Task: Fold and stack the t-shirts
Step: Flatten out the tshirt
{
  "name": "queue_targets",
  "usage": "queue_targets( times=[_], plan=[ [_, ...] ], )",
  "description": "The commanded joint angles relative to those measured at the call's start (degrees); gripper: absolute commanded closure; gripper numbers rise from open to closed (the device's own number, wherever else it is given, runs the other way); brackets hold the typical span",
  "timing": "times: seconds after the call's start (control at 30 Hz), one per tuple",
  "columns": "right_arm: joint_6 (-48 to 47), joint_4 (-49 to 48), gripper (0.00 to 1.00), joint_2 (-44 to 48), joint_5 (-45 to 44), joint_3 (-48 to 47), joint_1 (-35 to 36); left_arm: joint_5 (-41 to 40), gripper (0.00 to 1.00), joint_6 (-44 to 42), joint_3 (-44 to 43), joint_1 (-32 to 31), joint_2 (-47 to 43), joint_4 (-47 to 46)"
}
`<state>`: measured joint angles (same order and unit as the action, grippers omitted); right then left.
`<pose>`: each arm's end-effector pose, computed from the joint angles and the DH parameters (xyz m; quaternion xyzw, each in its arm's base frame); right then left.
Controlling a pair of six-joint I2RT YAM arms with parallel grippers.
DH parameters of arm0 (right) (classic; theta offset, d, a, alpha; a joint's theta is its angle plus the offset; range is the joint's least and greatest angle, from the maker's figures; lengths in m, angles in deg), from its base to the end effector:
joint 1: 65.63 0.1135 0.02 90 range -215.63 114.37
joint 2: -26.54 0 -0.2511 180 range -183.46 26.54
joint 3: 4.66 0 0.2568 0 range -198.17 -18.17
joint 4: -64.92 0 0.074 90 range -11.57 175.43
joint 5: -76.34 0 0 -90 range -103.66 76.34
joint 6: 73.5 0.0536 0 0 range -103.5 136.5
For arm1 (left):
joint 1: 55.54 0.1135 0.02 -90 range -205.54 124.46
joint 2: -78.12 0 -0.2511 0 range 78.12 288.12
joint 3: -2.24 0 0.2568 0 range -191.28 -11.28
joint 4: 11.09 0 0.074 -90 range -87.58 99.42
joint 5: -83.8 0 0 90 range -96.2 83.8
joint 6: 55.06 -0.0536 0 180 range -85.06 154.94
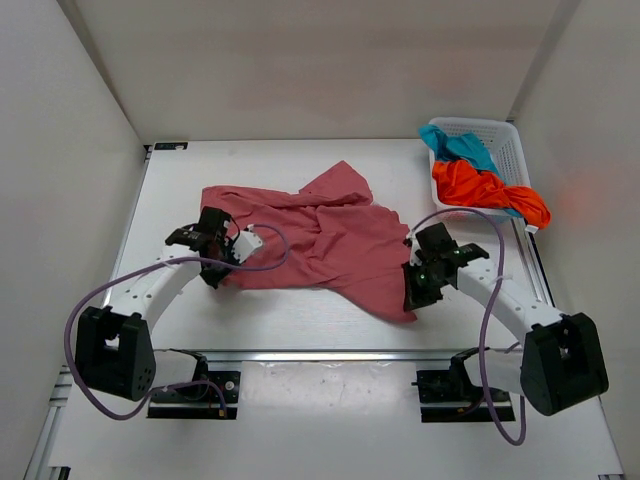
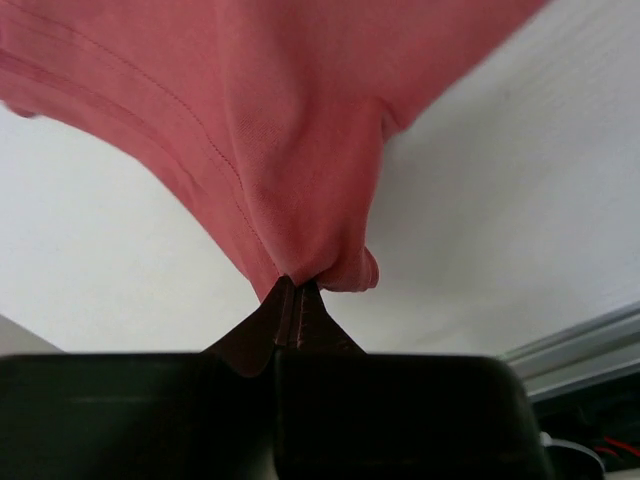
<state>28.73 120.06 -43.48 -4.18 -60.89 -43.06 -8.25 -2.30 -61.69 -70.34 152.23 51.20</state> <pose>0.2083 0.0961 0.1699 -0.1033 0.9744 0.1320 0.1496 0.2349 -0.0601 0.1880 0.4310 0.8892 0.0470 0.1460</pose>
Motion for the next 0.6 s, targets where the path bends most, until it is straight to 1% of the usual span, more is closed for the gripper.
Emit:
queue_targets(
  times=[0.0, 0.03, 0.07, 0.13, 0.17, 0.2, 0.27, 0.3, 0.4, 0.47, 0.5, 0.57],
  plan=[
    [3.51, -1.01, 0.77, 0.41, 4.14, 2.46, -2.43, 1.78, 1.00, 2.43, 1.28, 0.22, -3.09, 1.41],
    [3.68, -2.67, 0.72, -0.55, 5.02, 2.90, -3.40, 1.78, 1.00, 2.25, 1.72, 0.48, -3.00, 1.15],
    [3.68, -3.56, 0.64, -1.69, 6.16, 3.08, -4.97, 2.04, 1.00, 2.51, 1.11, 0.13, -2.57, 1.50],
    [4.12, -3.83, 0.52, -2.92, 5.91, 3.08, -5.87, 1.78, 1.00, 1.99, 0.58, -0.48, -2.30, 1.67],
    [4.21, -3.57, 0.49, -2.67, 5.12, 3.08, -5.00, 2.04, 1.00, 2.08, 0.49, -0.40, -2.21, 1.76],
    [4.38, -3.40, 0.40, -2.84, 4.51, 3.08, -4.21, 1.70, 1.00, 1.73, 0.75, -0.31, -2.30, 1.76],
    [5.25, -3.22, 0.29, -2.32, 3.36, 4.48, -2.36, 1.52, 1.00, 1.81, 0.93, -0.40, -2.21, 1.85],
    [5.61, -3.13, 0.26, -2.58, 2.92, 4.40, -0.87, 1.52, 1.00, 1.73, 1.45, -0.22, -2.30, 1.33],
    [8.94, -2.96, 0.27, -3.36, 1.61, 5.71, -0.07, 1.52, 1.00, 2.51, 1.54, 0.04, -2.30, 1.41],
    [10.35, -1.03, 0.29, -4.59, 0.81, 6.16, -1.21, 1.25, 1.00, 2.17, 1.46, 0.65, -2.48, 1.32],
    [10.79, -1.28, 0.31, -5.38, 1.16, 6.42, -2.17, 1.17, 1.00, 2.51, 1.54, 0.40, -2.74, 1.58],
    [10.10, -2.07, 0.38, -6.18, 1.94, 7.12, -2.62, 0.99, 1.00, 2.26, 1.72, 0.48, -2.65, 1.07]
  ],
)
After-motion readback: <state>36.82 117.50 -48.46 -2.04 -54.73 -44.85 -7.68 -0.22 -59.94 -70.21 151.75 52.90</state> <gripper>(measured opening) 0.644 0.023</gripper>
